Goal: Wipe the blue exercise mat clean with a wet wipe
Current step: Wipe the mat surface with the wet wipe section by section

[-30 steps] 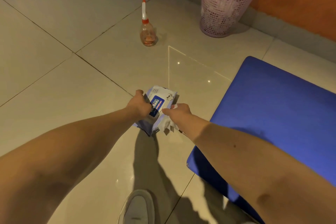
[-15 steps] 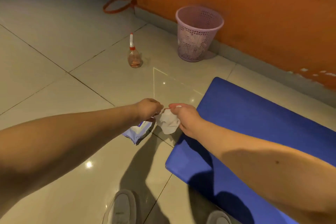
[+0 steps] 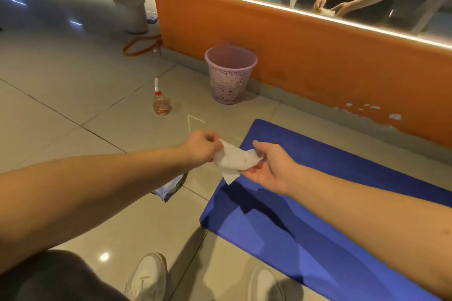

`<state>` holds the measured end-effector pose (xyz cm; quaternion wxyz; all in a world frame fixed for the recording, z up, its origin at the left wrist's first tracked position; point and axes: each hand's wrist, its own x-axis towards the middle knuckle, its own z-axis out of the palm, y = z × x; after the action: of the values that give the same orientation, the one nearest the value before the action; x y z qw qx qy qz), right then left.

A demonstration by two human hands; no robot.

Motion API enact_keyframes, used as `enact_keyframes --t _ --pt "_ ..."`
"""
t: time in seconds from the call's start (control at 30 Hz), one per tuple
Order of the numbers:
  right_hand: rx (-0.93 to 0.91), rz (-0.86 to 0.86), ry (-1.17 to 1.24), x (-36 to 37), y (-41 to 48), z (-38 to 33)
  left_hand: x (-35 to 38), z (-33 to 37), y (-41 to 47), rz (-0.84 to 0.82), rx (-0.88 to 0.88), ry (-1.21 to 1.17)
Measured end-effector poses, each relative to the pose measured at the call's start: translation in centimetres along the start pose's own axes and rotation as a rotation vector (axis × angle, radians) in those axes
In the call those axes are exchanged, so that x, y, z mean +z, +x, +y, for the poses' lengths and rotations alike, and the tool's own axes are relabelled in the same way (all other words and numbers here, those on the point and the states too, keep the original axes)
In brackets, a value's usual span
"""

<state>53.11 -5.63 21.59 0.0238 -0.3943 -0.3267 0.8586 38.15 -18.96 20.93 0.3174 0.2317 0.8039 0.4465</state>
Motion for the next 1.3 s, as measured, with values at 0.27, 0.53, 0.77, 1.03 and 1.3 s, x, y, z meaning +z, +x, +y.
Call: enact_keyframes --t 0.27,0.53,0.77,1.03,1.3 --pt "0.039 -0.018 -0.183 -3.7 0.7 2.2 3.1 -2.0 -2.6 -0.018 -0.115 -0.119" --pt "0.045 -0.004 -0.281 -3.6 0.5 1.5 3.5 -2.8 -2.4 -0.018 -0.283 -0.327" --pt "0.078 0.011 -0.319 -3.5 0.5 1.3 2.3 -3.0 -2.9 -0.262 -0.096 -0.160" --pt "0.109 -0.099 -0.323 -4.0 0.9 1.4 2.6 -3.1 -3.4 -0.159 0.095 -0.001" --pt "-0.095 -0.093 -0.535 -4.5 0.2 1.4 2.0 -2.7 -3.5 -0.114 0.000 -0.106"
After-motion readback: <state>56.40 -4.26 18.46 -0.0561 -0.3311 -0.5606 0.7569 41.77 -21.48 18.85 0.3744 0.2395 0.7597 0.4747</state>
